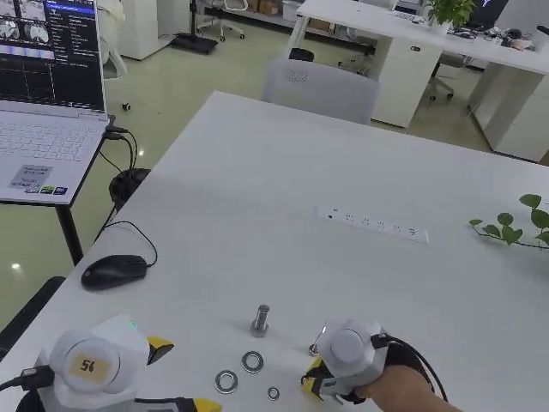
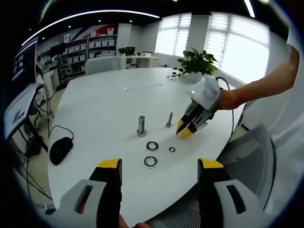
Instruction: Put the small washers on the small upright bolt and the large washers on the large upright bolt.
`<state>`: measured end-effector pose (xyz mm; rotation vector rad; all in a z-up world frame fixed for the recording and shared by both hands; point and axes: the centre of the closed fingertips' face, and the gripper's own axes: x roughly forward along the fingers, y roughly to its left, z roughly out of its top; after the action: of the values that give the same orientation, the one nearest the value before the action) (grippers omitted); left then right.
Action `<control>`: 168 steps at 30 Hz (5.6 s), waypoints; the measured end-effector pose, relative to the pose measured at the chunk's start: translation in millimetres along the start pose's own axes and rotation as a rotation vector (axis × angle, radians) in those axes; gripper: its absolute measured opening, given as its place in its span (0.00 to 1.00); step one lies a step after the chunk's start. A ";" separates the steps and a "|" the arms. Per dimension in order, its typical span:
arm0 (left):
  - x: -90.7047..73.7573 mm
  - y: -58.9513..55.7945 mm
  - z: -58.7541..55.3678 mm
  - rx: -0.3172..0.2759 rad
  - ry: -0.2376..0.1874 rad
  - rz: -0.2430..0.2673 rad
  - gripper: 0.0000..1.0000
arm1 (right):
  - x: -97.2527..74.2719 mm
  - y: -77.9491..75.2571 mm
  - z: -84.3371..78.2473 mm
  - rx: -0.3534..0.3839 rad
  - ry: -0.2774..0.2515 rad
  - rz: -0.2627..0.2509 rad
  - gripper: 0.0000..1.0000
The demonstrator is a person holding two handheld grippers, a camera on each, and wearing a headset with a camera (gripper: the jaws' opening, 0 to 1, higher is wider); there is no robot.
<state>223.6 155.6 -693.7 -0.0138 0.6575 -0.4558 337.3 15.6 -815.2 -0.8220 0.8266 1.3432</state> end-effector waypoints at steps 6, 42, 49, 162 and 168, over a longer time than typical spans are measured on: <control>0.2 -0.4 -0.5 -0.001 0.000 -0.002 0.64 | -18.3 -11.0 -9.8 0.065 -0.019 -0.050 0.13; -4.5 1.8 -1.1 -0.010 -0.004 0.007 0.64 | -40.2 -56.7 39.8 -0.036 -0.027 -0.104 0.13; -4.0 3.3 0.6 -0.008 -0.005 0.008 0.64 | -38.2 -57.1 39.0 -0.038 -0.016 -0.098 0.13; -7.8 -2.8 -5.3 -0.005 0.004 0.002 0.63 | -10.6 30.4 27.2 0.159 -0.134 0.002 0.23; -7.4 -4.8 -7.0 -0.008 0.008 -0.001 0.63 | -5.1 31.4 37.4 0.141 -0.137 0.013 0.23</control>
<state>212.4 155.1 -694.2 -0.0195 0.6668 -0.4544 306.9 47.6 -793.6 -0.6090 0.8091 1.3211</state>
